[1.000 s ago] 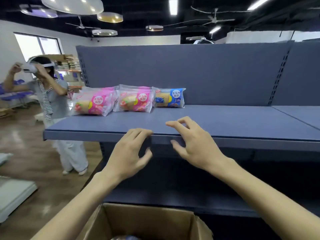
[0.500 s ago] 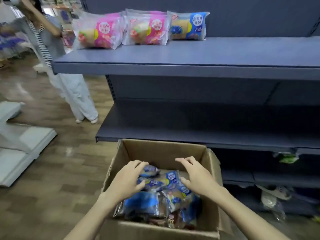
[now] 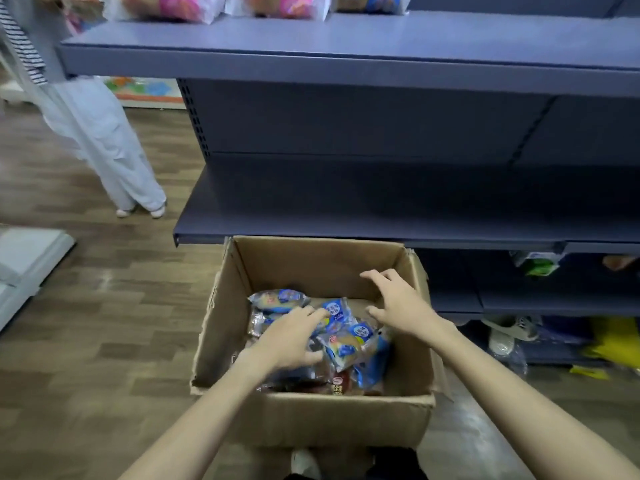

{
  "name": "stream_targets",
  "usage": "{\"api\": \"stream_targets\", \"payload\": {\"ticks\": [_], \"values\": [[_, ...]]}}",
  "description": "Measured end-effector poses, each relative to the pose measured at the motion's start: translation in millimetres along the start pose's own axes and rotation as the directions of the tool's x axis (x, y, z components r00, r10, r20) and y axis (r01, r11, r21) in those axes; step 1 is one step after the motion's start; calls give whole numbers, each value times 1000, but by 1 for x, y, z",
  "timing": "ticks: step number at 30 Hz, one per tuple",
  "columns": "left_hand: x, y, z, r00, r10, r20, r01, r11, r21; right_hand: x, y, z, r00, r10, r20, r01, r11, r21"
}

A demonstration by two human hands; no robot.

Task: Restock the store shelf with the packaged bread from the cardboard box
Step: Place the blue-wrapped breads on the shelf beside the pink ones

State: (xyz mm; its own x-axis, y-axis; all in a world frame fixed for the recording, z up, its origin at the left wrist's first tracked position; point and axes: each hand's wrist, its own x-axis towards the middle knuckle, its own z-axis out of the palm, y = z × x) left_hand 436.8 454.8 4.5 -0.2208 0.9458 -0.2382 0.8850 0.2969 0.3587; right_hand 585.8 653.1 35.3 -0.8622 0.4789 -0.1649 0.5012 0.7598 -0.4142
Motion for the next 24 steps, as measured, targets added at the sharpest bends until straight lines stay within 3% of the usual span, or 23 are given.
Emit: {"api": "stream_targets", "payload": {"ticks": [4, 7, 13, 17, 20, 24], "values": [[42, 38, 15, 986, -29, 162, 50, 991, -122, 11, 10, -13, 1000, -8, 30, 6, 999, 45], [72, 63, 29, 974, -89, 210, 111, 990, -92, 12, 17, -16, 999, -13, 51, 10, 998, 60], [104, 86, 58, 952, -220, 214, 229, 973, -18, 12, 29, -15, 998, 0, 70, -7, 996, 89], [107, 75, 72, 940, -262, 219, 292, 949, -118, 12, 33, -12, 999, 14, 34, -19, 990, 138], [106, 63, 66, 954, -177, 242, 231, 948, -218, 12, 35, -10, 1000, 10, 7, -11, 985, 171], [90, 37, 17, 984, 96, 148, -22, 898, -440, 14, 36, -12, 1000, 8, -28, -1, 976, 217]]}}
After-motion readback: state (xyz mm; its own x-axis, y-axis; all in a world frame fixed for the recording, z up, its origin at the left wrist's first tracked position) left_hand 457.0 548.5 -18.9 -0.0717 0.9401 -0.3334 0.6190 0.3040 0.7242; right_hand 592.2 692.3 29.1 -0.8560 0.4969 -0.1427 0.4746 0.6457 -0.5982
